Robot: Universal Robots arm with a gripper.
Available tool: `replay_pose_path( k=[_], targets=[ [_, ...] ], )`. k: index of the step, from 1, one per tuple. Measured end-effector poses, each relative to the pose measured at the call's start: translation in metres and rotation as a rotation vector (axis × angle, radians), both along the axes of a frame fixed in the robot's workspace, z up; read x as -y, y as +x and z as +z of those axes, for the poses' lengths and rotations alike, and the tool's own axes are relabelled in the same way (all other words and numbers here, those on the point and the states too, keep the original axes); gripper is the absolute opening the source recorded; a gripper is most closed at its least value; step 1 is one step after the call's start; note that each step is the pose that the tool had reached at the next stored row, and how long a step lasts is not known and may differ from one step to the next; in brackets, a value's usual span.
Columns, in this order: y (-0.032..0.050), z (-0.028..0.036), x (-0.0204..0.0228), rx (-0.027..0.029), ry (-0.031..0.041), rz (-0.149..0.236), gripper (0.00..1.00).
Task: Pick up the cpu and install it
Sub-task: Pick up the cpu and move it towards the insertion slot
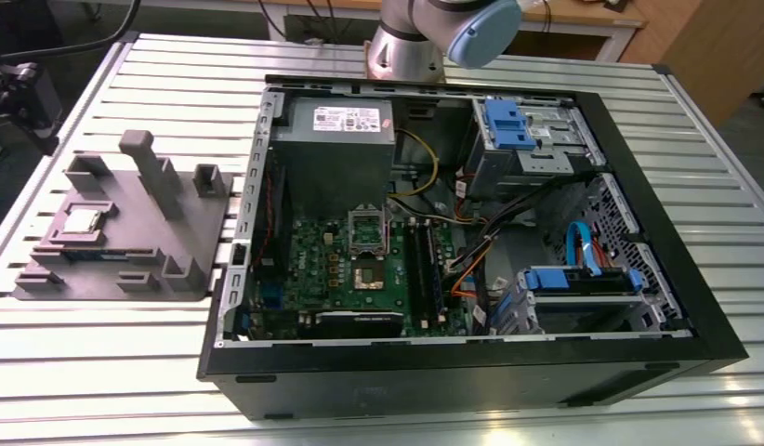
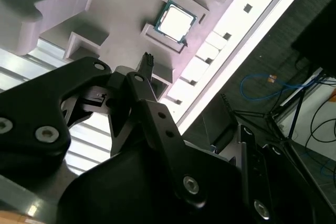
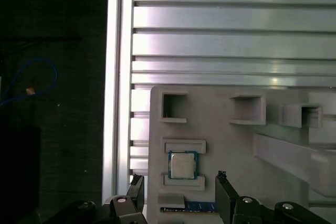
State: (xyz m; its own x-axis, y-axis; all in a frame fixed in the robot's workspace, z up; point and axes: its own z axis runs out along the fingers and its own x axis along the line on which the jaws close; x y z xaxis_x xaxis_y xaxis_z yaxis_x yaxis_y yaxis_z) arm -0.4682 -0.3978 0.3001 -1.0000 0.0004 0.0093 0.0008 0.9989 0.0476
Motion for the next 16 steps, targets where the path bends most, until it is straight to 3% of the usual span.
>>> replay_pose_path(
  k=[7,8,16],
  targets=[
    [0.0000,-0.0127,0.0015,0.0003,-0.0014,0.000,0.65],
    [0.0000,-0.0145,0.0015,0.0006,-0.0017,0.000,0.72],
    [0.0001,-0.0292,0.0015,0.0006,-0.0018,-0.002,0.72]
  ],
)
